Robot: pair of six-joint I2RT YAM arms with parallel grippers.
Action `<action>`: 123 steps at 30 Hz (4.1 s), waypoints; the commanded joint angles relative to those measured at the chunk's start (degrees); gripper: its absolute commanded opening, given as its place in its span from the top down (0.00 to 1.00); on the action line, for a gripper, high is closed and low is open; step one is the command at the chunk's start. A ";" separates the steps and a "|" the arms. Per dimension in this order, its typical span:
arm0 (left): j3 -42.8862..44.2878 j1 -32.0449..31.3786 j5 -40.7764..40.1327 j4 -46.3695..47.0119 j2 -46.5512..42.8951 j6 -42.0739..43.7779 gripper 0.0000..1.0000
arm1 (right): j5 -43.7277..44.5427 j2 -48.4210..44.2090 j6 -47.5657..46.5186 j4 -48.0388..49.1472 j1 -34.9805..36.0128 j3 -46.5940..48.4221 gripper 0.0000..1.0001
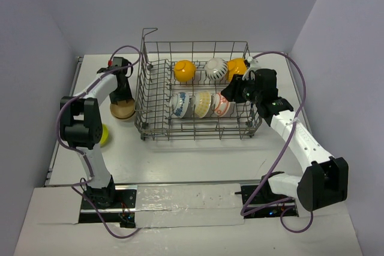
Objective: Load the bowls into the dish rack
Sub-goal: Pick up the bowl from the bowl, then place the bowl at the corner of the board.
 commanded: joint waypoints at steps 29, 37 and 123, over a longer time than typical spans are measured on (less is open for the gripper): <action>-10.11 6.28 2.69 4.36 -15.07 -0.79 0.49 | 2.21 -0.02 -1.99 -0.66 3.18 1.29 0.52; -12.39 6.28 4.19 6.38 -12.70 -0.35 0.60 | 2.74 0.24 -2.16 -0.66 3.18 1.37 0.52; 0.61 19.90 9.29 1.72 -15.95 -1.23 1.00 | 2.91 -0.90 -2.25 -0.92 4.32 1.37 0.52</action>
